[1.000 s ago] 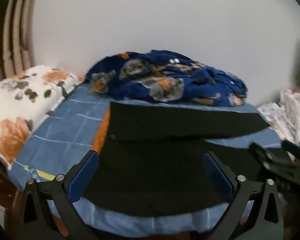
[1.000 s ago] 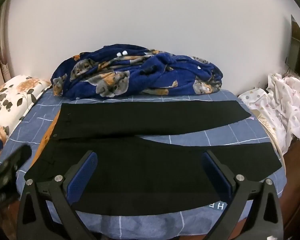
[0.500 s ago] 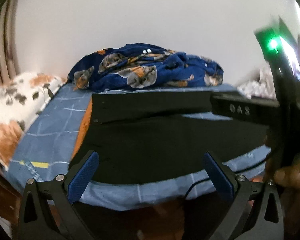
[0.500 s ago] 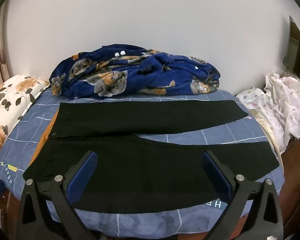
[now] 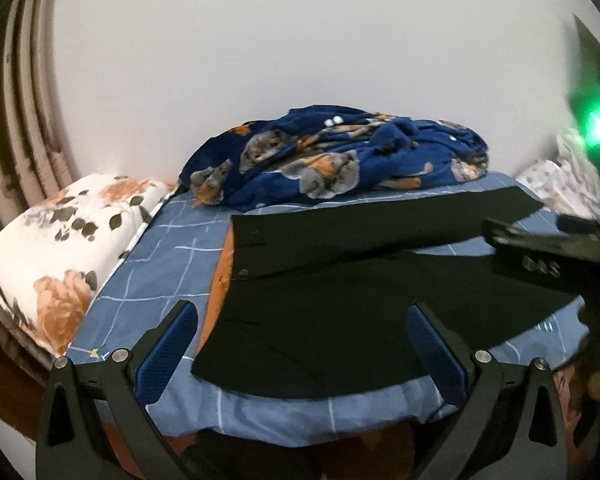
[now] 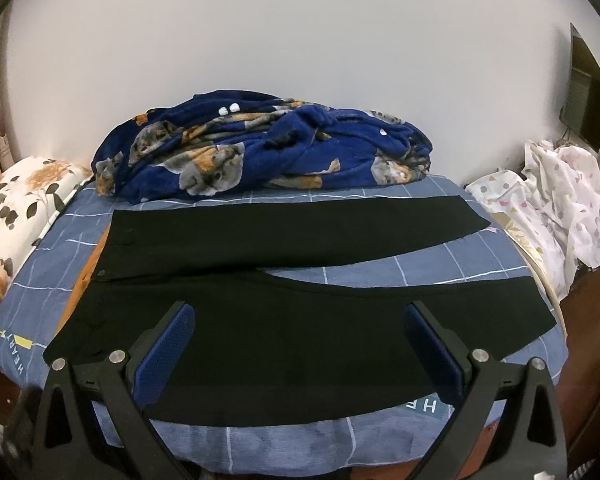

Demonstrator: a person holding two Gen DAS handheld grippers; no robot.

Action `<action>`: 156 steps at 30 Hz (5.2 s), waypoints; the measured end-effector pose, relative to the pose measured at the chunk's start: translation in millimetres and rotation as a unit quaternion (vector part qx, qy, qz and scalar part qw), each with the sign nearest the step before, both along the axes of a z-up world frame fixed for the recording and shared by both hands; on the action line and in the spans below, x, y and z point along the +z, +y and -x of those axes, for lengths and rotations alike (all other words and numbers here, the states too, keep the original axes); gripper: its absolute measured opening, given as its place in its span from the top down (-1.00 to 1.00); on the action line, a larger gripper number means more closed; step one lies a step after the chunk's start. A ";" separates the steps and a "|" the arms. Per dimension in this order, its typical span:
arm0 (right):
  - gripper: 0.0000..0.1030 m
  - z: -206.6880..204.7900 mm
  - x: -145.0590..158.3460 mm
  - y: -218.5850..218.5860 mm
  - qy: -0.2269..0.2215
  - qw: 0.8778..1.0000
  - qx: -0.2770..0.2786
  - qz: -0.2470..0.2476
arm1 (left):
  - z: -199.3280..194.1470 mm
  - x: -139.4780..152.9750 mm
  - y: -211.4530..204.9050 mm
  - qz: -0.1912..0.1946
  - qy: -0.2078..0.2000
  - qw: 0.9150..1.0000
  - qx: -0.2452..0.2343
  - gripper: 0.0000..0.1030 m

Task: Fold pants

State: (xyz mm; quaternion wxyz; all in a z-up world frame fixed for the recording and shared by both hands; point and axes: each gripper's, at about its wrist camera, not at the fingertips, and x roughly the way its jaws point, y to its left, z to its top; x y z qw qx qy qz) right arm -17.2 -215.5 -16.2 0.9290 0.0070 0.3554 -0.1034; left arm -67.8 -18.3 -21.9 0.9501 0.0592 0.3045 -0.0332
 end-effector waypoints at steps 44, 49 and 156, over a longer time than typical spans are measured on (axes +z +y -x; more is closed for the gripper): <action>-1.00 -26.4 -32.4 24.9 0.040 0.999 0.034 0.010 | -90.9 -26.0 50.6 0.007 0.072 0.997 0.031 -1.00; -1.00 -37.8 -39.3 30.2 0.056 0.997 0.039 0.020 | -131.4 -39.0 71.1 0.009 0.081 0.997 0.000 -1.00; 0.85 -299.9 -153.7 -148.9 0.122 0.878 0.031 -0.461 | -193.4 -77.8 140.0 0.233 0.119 0.961 -0.094 0.80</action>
